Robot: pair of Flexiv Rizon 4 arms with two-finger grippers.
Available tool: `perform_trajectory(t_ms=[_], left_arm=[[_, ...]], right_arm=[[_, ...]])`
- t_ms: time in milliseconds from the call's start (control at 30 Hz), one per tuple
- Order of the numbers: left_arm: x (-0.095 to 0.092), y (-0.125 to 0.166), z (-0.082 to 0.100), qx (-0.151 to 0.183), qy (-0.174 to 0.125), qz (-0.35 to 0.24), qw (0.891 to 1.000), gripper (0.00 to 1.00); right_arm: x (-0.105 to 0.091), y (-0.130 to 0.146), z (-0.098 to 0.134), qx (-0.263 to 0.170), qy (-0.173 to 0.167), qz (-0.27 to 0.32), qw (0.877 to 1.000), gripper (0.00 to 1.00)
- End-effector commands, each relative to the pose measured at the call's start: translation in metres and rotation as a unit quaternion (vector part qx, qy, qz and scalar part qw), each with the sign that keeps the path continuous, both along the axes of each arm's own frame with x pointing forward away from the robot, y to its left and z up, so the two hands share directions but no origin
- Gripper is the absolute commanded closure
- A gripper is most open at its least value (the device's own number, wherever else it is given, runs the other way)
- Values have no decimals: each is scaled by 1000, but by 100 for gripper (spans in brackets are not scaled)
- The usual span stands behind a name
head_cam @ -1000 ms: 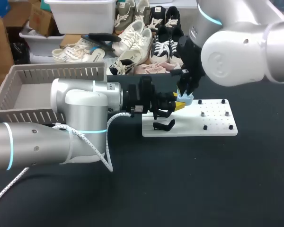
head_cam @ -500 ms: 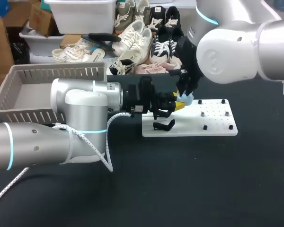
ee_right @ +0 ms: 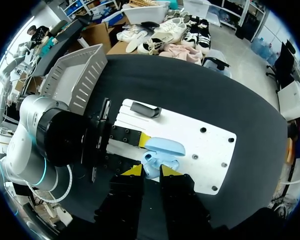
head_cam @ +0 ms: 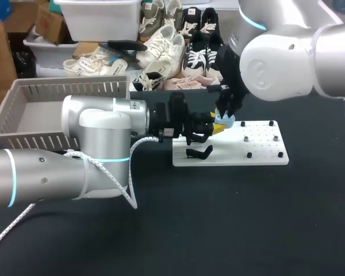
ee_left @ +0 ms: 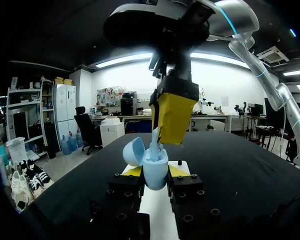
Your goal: Pick up each earbud case from the left stands, insert the matching earbuds, close the lid, and place the case in the box.
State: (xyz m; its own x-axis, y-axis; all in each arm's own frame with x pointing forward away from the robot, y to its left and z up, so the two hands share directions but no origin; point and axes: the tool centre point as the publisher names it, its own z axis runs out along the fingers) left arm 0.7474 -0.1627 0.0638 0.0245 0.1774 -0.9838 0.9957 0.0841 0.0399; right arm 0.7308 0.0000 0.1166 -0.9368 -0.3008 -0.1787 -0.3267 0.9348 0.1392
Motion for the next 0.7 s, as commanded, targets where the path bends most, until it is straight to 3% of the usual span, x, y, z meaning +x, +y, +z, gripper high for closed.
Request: perform_trajectory(t_ms=[33, 700], left_arm=[[-1, 0, 0, -1, -1, 2, 1000, 100], [-1, 0, 0, -1, -1, 2, 1000, 100]], right_arm=[[-1, 0, 0, -1, 0, -2, 1000, 100], [-3, 2, 2, 1, -4, -3, 1000, 100]])
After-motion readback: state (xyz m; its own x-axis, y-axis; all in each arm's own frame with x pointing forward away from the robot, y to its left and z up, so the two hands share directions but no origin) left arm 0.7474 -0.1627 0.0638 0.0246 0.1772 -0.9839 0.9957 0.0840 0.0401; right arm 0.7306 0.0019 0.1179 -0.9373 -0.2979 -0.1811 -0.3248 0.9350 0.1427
